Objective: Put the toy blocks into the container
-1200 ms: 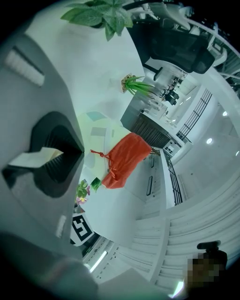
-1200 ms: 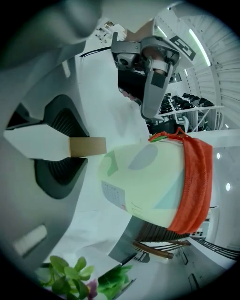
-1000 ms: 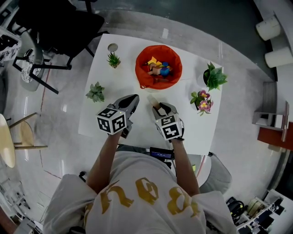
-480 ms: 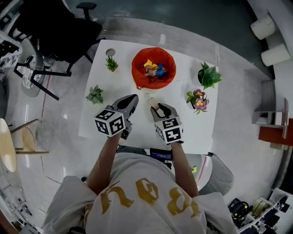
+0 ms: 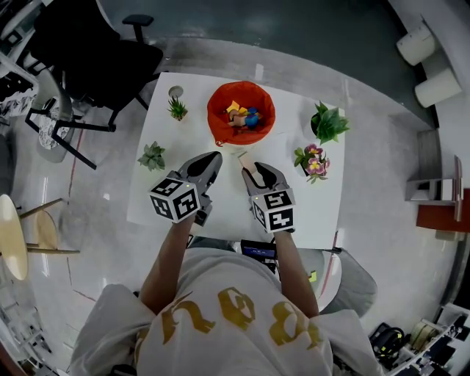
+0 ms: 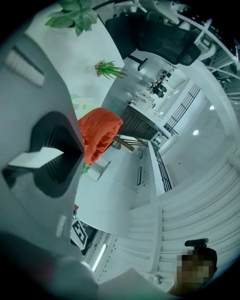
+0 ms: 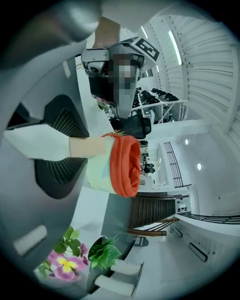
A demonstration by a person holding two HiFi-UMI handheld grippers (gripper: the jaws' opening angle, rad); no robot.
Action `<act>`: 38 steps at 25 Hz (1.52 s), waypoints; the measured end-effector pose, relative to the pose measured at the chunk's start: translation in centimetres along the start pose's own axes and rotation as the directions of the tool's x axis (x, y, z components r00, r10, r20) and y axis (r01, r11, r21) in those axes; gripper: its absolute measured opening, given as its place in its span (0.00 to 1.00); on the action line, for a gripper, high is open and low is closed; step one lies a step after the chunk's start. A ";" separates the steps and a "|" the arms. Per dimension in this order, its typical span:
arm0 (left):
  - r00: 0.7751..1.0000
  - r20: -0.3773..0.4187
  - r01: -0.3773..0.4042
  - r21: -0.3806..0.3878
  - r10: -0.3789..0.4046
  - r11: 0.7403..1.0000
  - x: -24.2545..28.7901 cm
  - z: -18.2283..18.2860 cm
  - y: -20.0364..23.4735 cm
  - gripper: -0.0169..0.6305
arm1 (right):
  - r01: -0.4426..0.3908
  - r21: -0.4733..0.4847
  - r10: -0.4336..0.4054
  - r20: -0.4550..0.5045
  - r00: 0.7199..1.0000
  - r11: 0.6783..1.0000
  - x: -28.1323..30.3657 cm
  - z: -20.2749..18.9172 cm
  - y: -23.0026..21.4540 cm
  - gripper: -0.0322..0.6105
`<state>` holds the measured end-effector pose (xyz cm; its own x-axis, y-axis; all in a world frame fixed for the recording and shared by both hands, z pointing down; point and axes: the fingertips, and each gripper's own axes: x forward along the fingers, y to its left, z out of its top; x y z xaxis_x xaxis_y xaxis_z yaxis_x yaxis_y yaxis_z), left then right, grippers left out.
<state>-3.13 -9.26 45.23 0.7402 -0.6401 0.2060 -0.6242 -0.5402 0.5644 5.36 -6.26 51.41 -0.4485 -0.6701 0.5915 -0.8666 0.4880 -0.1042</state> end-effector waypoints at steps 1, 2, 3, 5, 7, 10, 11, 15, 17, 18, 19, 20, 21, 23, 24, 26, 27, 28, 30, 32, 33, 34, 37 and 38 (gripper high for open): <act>1.000 0.005 0.001 0.002 -0.001 1.000 0.0 0.2 -0.2 0.03 | 0.001 0.001 -0.001 0.008 1.000 1.000 -0.2 0.2 -0.1 0.31; 1.000 0.011 0.003 0.005 -0.003 1.000 -0.1 0.4 -0.4 0.03 | 0.002 0.003 -0.002 0.016 1.000 1.000 -0.4 0.5 -0.1 0.31; 1.000 0.016 0.005 0.007 -0.006 1.000 -0.1 0.6 -0.6 0.03 | 0.002 0.005 -0.003 0.025 1.000 1.000 -0.6 0.8 -0.2 0.31; 1.000 0.026 0.009 0.012 -0.009 1.000 -0.2 1.1 -1.0 0.03 | 0.004 0.006 -0.004 0.041 0.999 1.000 -0.9 1.4 -0.3 0.31; 0.999 0.036 0.009 0.015 -0.009 1.000 -0.2 1.4 -1.3 0.03 | 0.006 0.007 -0.007 0.056 0.998 1.000 -1.4 1.8 -0.5 0.31; 0.998 0.057 0.003 0.011 -0.004 1.000 -0.3 2.0 -1.5 0.03 | 0.012 0.013 -0.013 0.076 0.997 1.000 -2.0 2.4 -0.8 0.31; 0.998 0.063 0.003 0.013 -0.003 1.000 -0.3 2.3 -1.6 0.03 | 0.012 0.014 -0.013 0.082 0.997 1.000 -2.1 2.6 -0.9 0.31; 0.996 0.090 0.009 0.021 -0.011 1.000 -0.5 3.3 -2.2 0.03 | -0.007 0.048 0.002 0.113 0.994 0.999 -2.6 3.5 -1.1 0.31; 0.995 0.100 0.016 0.026 -0.018 1.000 -0.5 3.8 -2.6 0.03 | -0.016 0.065 0.007 0.136 0.991 0.998 -2.8 4.3 -1.1 0.31; 0.994 0.103 0.017 0.030 -0.020 0.999 -0.5 4.1 -2.7 0.03 | -0.017 0.067 0.007 0.147 0.989 0.998 -2.9 4.7 -1.1 0.31; 0.994 0.107 0.018 0.034 -0.021 0.999 -0.6 4.3 -2.8 0.03 | -0.017 0.065 0.006 0.156 0.988 0.998 -3.0 5.1 -1.1 0.31; 0.994 0.111 0.018 0.037 -0.022 0.999 -0.6 4.6 -2.9 0.03 | -0.016 0.063 0.006 0.163 0.987 0.998 -3.0 5.5 -1.2 0.31; 0.993 0.116 0.018 0.039 -0.022 0.999 -0.6 4.9 -2.9 0.03 | -0.015 0.061 0.005 0.169 0.986 0.998 -3.1 5.9 -1.2 0.31; 0.992 0.126 0.019 0.043 -0.024 0.999 -0.6 5.4 -2.9 0.03 | -0.014 0.060 0.003 0.178 0.984 0.998 -3.1 6.4 -1.3 0.31; 0.991 0.131 0.019 0.045 -0.025 0.999 -0.6 5.7 -2.9 0.03 | -0.014 0.060 0.003 0.183 0.983 0.998 -3.1 6.7 -1.3 0.31; 0.990 0.141 0.020 0.046 -0.026 0.999 -0.6 6.3 -2.9 0.03 | -0.013 0.061 0.001 0.191 0.982 0.998 -3.2 7.3 -1.4 0.31; 0.989 0.145 0.019 0.046 -0.026 0.999 -0.6 6.5 -2.9 0.03 | -0.012 0.062 0.000 0.196 0.981 0.998 -3.2 7.6 -1.5 0.31; 0.988 0.150 0.019 0.046 -0.026 0.999 -0.6 6.8 -2.8 0.03 | -0.012 0.063 -0.001 0.202 0.979 0.998 -3.2 7.9 -1.5 0.31; 0.987 0.157 0.020 0.047 -0.027 0.999 -0.5 7.2 -2.6 0.03 | -0.009 0.065 -0.005 0.212 0.977 0.998 -3.2 8.4 -1.7 0.31; 0.986 0.163 0.020 0.045 -0.027 0.999 -0.4 7.5 -2.4 0.03 | -0.008 0.068 -0.007 0.220 0.975 0.998 -3.2 8.9 -1.9 0.31; 0.986 0.166 0.021 0.043 -0.028 0.999 -0.3 7.7 -2.3 0.03 | -0.011 0.073 -0.005 0.224 0.975 0.997 -3.1 9.0 -1.9 0.31; 0.985 0.168 0.021 0.043 -0.028 0.999 -0.3 7.8 -2.2 0.03 | -0.015 0.079 -0.003 0.228 0.974 0.997 -3.1 9.2 -2.0 0.31; 0.984 0.173 0.023 0.044 -0.030 0.999 0.0 8.4 -2.0 0.03 | -0.020 0.094 -0.003 0.238 0.971 0.995 -2.8 9.7 -2.2 0.31; 0.984 0.176 0.023 0.044 -0.030 0.999 0.0 8.6 -1.9 0.03 | -0.020 0.095 -0.003 0.239 0.971 0.995 -2.7 9.9 -2.3 0.31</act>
<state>-4.10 -12.99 37.30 0.7029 -0.7099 0.0449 -0.6178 -0.5780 0.5332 6.40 -11.12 42.18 -0.4849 -0.7862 0.3831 -0.8743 0.4459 -0.1917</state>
